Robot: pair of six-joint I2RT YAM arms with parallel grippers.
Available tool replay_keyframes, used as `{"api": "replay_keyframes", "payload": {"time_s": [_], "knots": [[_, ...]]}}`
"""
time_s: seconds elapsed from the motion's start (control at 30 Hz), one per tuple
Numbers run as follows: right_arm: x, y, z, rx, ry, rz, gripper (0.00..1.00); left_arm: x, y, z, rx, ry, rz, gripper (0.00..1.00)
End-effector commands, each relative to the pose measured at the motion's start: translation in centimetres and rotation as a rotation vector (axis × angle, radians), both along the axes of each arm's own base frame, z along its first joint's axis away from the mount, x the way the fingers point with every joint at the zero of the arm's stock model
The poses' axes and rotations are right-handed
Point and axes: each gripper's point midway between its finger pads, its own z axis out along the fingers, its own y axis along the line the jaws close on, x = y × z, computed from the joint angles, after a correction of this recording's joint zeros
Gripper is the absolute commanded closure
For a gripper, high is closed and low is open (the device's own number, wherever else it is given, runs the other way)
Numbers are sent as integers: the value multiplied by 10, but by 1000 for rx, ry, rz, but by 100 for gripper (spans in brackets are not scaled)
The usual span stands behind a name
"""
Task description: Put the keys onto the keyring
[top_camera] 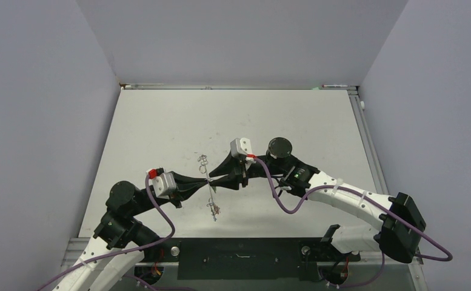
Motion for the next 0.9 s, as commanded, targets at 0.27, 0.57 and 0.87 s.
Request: {"api": "replay_keyframes", "payload": {"time_s": [0.27, 0.57, 0.87], "knots": [[-7, 7, 19, 65, -60, 44, 81, -5, 0, 25, -57, -82, -14, 100], [-5, 10, 19, 75, -68, 29, 95, -5, 1, 25, -56, -80, -10, 100], [18, 9, 16, -65, -37, -103, 95, -2, 9, 29, -69, -94, 42, 67]]}}
